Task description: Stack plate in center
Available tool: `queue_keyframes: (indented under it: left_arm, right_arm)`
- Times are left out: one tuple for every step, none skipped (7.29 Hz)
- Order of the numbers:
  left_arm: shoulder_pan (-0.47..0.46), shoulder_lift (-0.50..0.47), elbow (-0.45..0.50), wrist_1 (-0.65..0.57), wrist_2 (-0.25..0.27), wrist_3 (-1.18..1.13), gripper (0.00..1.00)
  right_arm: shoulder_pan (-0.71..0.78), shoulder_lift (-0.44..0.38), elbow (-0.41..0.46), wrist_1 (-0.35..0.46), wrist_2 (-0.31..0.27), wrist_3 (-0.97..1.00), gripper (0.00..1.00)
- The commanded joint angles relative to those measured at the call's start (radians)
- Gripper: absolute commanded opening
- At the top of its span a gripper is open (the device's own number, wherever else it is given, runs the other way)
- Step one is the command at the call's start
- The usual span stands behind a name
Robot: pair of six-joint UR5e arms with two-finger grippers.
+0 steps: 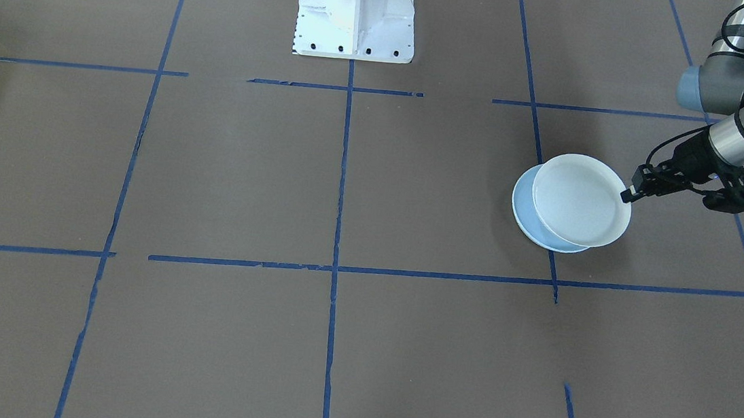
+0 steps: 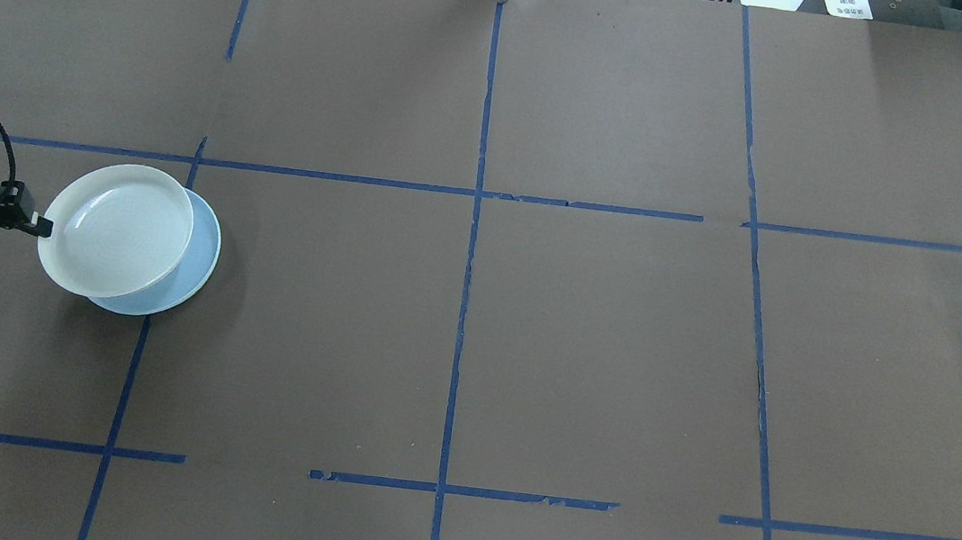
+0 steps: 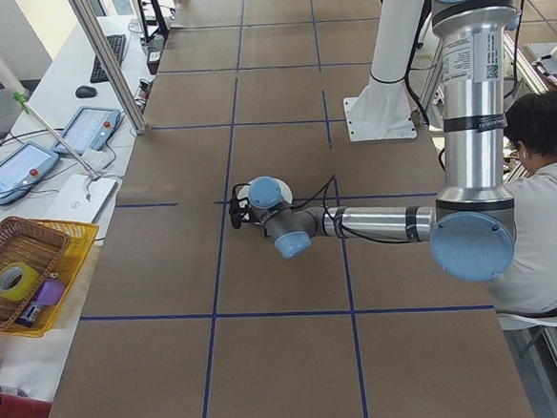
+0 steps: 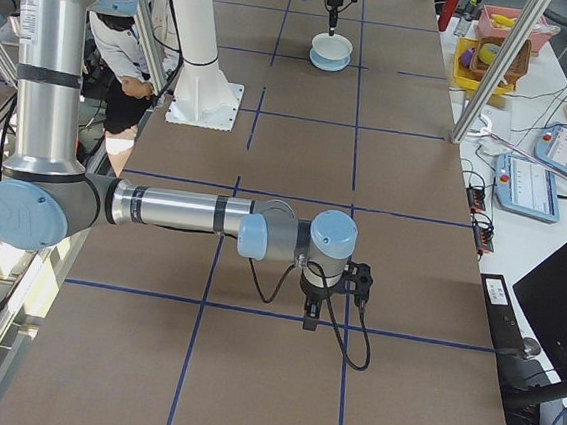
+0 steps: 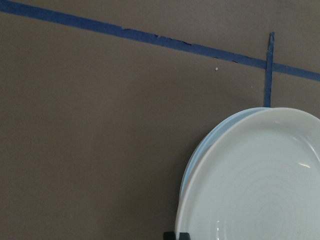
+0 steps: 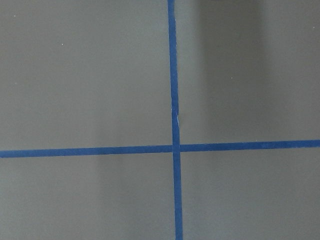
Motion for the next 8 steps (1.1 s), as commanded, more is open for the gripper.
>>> queue_keyframes:
  left_arm:
    - [0.000, -0.012, 0.012, -0.009, -0.003, -0.008, 0.00]
    - [0.000, -0.012, 0.008, -0.009, -0.003, -0.008, 0.00]
    - [0.000, -0.014, 0.005, -0.009, -0.003, -0.008, 0.00]
    - [0.000, -0.012, 0.005, -0.012, -0.001, -0.011, 0.63]
    - [0.000, -0.011, 0.003, -0.012, -0.001, -0.011, 1.00]
    - [0.000, -0.009, 0.000, -0.012, -0.004, -0.010, 1.00]
    - [0.000, -0.005, -0.003, -0.011, -0.028, -0.008, 1.00]
    - [-0.006, 0.004, -0.001, -0.009, -0.064, -0.004, 1.00]
  right_arm:
    - [0.000, 0.000, 0.000, 0.000, 0.001, 0.001, 1.00]
    - [0.000, 0.000, 0.000, 0.000, 0.001, 0.001, 1.00]
    - [0.000, 0.000, 0.000, 0.000, 0.001, 0.001, 1.00]
    - [0.000, 0.000, 0.000, 0.001, -0.001, 0.001, 1.00]
    - [0.000, 0.000, 0.000, 0.000, -0.001, -0.001, 1.00]
    - [0.000, 0.000, 0.000, 0.000, -0.001, 0.001, 1.00]
    - [0.000, 0.000, 0.000, 0.000, 0.001, 0.001, 1.00]
    - [0.000, 0.000, 0.000, 0.000, -0.001, 0.001, 1.00]
